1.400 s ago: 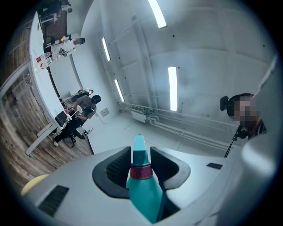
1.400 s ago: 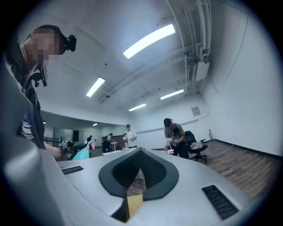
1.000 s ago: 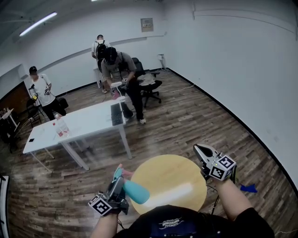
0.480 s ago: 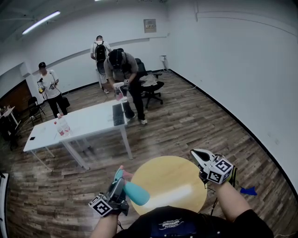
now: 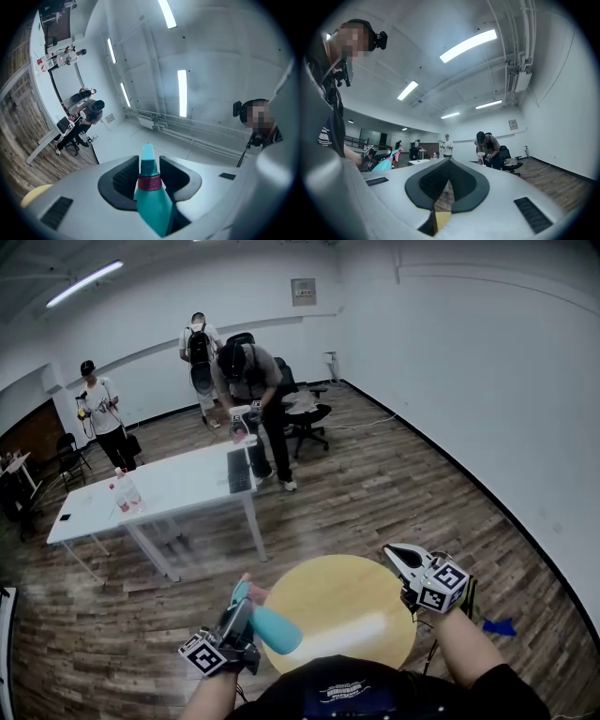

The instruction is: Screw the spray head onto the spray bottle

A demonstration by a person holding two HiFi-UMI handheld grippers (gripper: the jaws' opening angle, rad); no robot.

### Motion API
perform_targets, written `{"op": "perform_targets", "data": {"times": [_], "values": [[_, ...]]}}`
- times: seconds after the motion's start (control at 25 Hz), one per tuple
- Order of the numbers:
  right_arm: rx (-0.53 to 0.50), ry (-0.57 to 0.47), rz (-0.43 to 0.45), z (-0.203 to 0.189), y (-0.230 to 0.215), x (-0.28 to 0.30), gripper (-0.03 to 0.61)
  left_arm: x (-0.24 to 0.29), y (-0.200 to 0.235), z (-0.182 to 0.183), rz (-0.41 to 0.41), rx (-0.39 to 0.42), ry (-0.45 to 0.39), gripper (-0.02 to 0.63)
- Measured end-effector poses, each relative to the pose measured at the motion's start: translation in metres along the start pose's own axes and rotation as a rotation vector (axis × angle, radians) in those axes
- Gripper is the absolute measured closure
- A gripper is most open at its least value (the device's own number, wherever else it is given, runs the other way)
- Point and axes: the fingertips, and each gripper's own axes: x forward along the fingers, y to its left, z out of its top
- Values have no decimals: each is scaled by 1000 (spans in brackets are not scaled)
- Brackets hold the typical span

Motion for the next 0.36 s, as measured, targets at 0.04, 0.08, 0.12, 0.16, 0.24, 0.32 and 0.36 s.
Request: {"op": "perform_targets", "data": {"times": [0.04,0.08,0.12,0.16,0.24,0.32,0.36], "values": [[-3,2,2,-1,0,1,566,0,1,0,0,-2,0,463],[-5,4,4,-1,1,2,566,0,1,1,0,-5,-2,464],[-6,5,6,0,1,4,566,0,2,2,3,-8,-4,464],[-6,6,7,0,2,5,566,1,2,3,5,-10,-5,464],[-4,8,9,2,1,5,566,2,2,4,5,-4,-2,464],[-3,10,12,2,1,5,566,3,1,3,3,0,1,465],[-3,10,14,2,0,5,566,4,0,3,3,1,1,464]]}}
